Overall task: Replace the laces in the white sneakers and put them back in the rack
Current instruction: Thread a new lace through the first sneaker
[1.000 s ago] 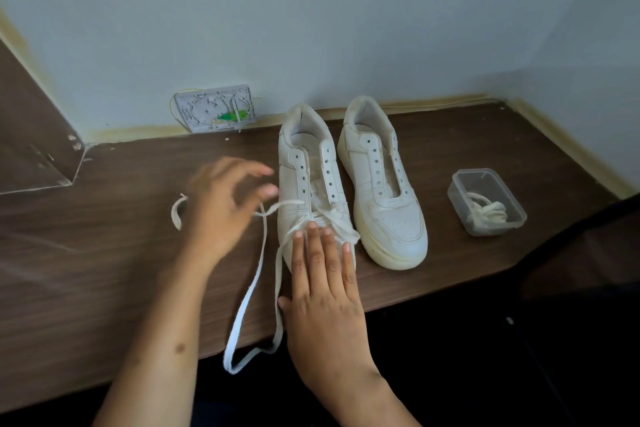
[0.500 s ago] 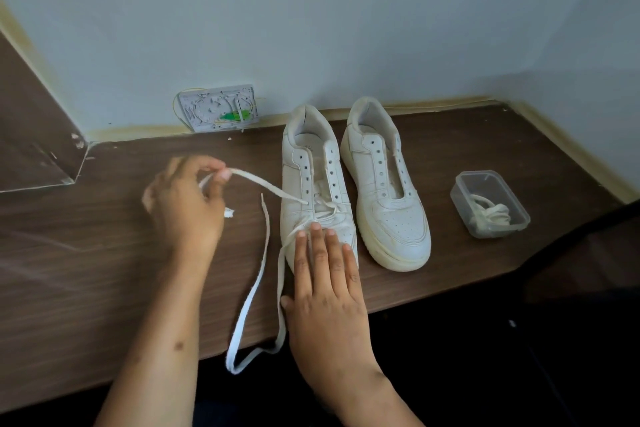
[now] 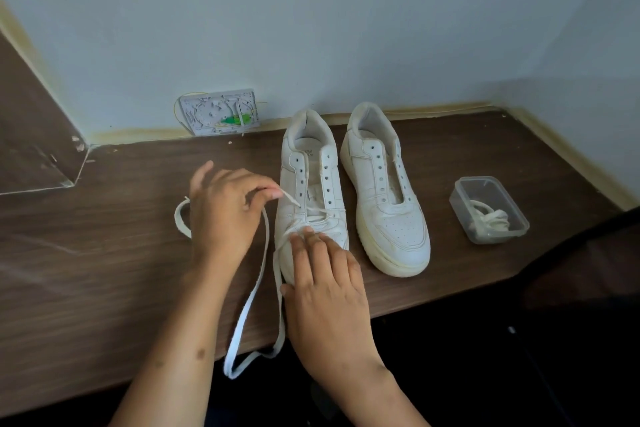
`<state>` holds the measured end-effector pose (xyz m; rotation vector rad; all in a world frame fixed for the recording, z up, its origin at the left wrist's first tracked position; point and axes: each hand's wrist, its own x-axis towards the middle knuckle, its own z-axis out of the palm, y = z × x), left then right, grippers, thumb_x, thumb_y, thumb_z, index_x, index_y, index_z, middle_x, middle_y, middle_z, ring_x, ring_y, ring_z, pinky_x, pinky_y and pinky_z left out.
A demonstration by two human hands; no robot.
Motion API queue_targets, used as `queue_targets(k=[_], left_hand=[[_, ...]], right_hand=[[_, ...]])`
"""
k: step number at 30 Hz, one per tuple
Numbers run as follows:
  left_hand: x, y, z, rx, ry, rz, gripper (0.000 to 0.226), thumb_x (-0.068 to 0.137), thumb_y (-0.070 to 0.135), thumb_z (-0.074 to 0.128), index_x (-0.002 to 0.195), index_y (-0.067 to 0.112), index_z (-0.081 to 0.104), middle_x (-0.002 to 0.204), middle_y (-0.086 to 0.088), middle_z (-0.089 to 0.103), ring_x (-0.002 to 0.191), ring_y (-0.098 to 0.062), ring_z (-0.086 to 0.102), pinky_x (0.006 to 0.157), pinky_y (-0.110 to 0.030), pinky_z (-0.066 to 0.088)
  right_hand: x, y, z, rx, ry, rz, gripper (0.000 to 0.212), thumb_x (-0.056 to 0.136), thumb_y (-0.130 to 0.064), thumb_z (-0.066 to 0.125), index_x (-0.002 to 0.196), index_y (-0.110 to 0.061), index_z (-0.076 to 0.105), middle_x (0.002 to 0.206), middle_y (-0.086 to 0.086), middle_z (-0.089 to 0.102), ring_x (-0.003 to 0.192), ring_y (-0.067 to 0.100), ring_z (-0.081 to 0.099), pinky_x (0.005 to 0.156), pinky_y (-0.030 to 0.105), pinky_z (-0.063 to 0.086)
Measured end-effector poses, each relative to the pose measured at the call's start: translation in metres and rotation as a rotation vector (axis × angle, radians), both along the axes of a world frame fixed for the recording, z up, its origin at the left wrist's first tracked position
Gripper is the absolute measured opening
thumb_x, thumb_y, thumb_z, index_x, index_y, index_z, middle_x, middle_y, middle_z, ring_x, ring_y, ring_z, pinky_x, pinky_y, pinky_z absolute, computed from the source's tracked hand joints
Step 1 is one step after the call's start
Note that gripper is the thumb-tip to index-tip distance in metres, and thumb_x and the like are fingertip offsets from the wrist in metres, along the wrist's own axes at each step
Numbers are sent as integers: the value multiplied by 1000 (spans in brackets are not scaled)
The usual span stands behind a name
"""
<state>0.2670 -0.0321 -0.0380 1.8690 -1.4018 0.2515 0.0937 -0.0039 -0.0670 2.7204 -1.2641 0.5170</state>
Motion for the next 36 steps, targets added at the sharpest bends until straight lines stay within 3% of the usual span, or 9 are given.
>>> queue_targets(k=[3,6,10,15,21,23,27,32,36], left_hand=[[2,5,7,-24,146,28,17,79,12,77,82,28,73,84,13,69,75,-12,62,83,-33,46],[3,12,14,133,338,120,19,77,13,74,74,32,69,76,18,65,68,-4,60,63,-28,48],[-11,12,7,531,299,105,5,84,34,67,82,33,71,78,19,62,84,-11,63,73,-31,50],[-21,0,-5,515,269,260,19,94,32,60,105,18,68,97,-2,70,90,-24,65,69,-34,48],[-8,3,7,664,358,140,12,84,35,68,74,29,70,75,11,69,77,-12,65,71,-33,54],[1,12,19,572,579,81,12,79,35,73,72,25,71,72,6,71,76,-13,67,72,-34,56],[4,32,46,284,945,-223,6,80,-1,72,78,4,69,77,-9,73,74,-15,67,65,-17,53],[-12,17,38,177,938,-384,26,73,20,77,98,24,76,90,1,76,84,-9,70,77,-13,51],[-29,0,21,107,636,-295,12,81,20,76,92,24,78,84,10,75,79,-1,69,74,-15,53]], right_hand=[[0,-1,1,9,-30,22,61,82,-34,61,137,-11,51,134,6,54,122,25,52,104,38,39],[0,-4,7,32,-100,20,52,85,-36,55,132,-16,56,128,2,57,114,22,53,97,35,46],[-5,-14,16,163,-223,47,36,90,-37,44,120,-24,60,118,-4,58,103,19,52,85,32,46],[-9,-23,21,273,-335,60,23,94,-31,44,103,-25,65,105,-9,58,97,17,50,84,34,45],[-12,-36,25,384,-599,42,18,97,-20,52,108,-21,66,102,-11,56,80,11,57,73,34,51],[-14,-43,28,421,-677,23,16,97,-17,55,108,-20,66,101,-12,55,75,8,57,69,29,51],[-15,-53,31,438,-722,-39,16,97,-16,55,109,-19,66,98,-13,56,75,7,56,67,21,48],[-9,-65,29,433,-755,-67,16,96,-14,57,109,-18,65,95,-9,59,76,4,55,67,17,47],[-6,-74,29,469,-823,-94,10,96,-20,59,105,-19,65,89,-6,64,75,5,60,67,22,51]])
